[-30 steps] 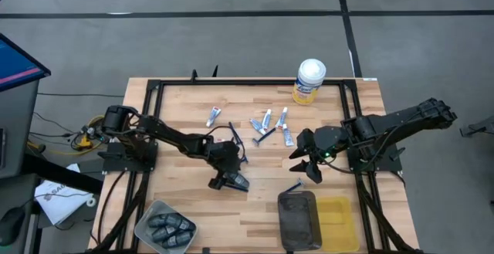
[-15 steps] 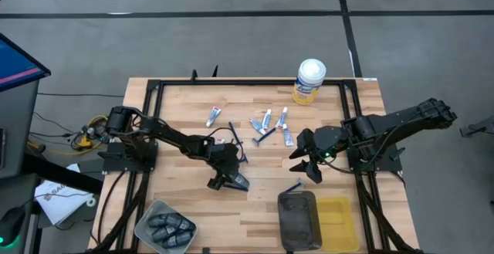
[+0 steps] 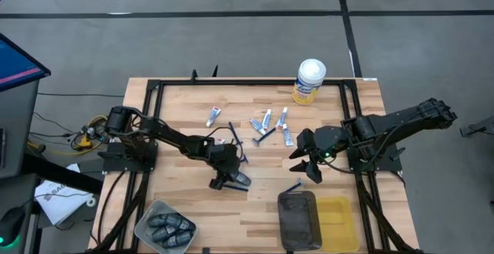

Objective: Pick & Place Travel size toiletries
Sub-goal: Put the deodorant into the gray bin, then put the razor into the yellow bin

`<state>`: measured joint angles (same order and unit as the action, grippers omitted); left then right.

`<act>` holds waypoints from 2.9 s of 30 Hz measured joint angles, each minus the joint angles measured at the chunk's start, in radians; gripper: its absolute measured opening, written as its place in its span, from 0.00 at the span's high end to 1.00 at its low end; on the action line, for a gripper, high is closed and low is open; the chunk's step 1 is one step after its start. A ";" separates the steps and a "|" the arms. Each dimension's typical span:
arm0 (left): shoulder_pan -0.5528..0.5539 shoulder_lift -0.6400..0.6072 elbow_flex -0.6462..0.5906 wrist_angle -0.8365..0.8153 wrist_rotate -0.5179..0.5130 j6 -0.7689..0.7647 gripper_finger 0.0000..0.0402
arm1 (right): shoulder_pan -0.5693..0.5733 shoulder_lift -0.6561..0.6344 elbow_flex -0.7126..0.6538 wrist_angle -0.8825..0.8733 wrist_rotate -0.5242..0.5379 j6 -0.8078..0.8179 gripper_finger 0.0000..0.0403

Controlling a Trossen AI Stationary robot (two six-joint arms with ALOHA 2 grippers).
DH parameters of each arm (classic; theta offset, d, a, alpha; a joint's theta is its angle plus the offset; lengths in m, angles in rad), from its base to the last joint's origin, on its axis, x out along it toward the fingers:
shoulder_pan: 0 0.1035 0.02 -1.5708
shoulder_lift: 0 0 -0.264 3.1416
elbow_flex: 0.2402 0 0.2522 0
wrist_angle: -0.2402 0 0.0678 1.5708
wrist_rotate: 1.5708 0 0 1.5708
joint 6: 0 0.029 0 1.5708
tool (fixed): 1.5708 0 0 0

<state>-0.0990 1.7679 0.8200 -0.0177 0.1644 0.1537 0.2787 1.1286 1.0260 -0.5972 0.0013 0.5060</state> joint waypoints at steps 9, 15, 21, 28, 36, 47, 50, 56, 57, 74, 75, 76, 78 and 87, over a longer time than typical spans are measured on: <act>0.000 -0.041 0.002 -0.017 -0.018 -0.059 0.50 | 0.001 0.000 0.000 0.002 0.000 0.000 0.45; 0.000 -0.159 0.003 -0.046 -0.026 -0.134 0.50 | 0.001 0.000 0.000 0.001 0.000 0.000 0.45; -0.038 -0.385 0.004 -0.263 -0.023 -0.278 0.50 | 0.001 0.000 0.000 0.002 0.000 -0.002 0.45; -0.245 -0.651 0.004 -0.602 -0.006 -0.586 0.50 | 0.001 0.000 0.000 0.007 0.000 -0.008 0.45; -0.640 -0.762 0.004 -0.728 -0.005 -1.063 0.50 | -0.001 0.000 0.000 0.008 0.004 -0.018 0.45; -0.942 -0.614 0.003 -0.701 0.003 -1.304 0.49 | -0.025 0.005 0.000 0.035 0.007 -0.018 0.45; -0.969 -0.594 0.003 -0.662 0.013 -1.314 0.49 | -0.032 0.005 0.000 0.037 0.007 -0.018 0.45; -0.983 -0.551 0.003 -0.632 0.089 -1.309 0.45 | -0.034 0.005 0.000 0.037 0.007 -0.018 0.45; -0.984 -0.545 0.003 -0.630 0.101 -1.304 0.45 | -0.034 0.005 0.000 0.037 0.007 -0.017 0.45; -0.963 -0.537 0.003 -0.627 0.120 -1.366 0.26 | -0.035 0.005 0.000 0.022 0.078 0.000 0.36; -0.956 -0.538 0.003 -0.626 0.120 -1.371 0.25 | -0.035 0.005 0.000 0.020 0.078 0.000 0.36; -0.949 -0.541 0.003 -0.623 0.120 -1.375 0.24 | -0.035 0.005 0.000 0.017 0.078 0.001 0.36; -0.930 -0.552 0.003 -0.621 0.120 -1.383 0.23 | -0.035 0.005 0.000 -0.006 0.078 0.000 0.36; -0.835 -0.634 0.003 -0.616 -0.015 -1.390 0.25 | -0.069 0.005 0.000 -0.377 0.108 0.154 0.41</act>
<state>-0.9343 1.1339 0.8227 -0.6334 0.1490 -1.2366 0.2097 1.1337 1.0256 -0.9742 0.1097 0.6600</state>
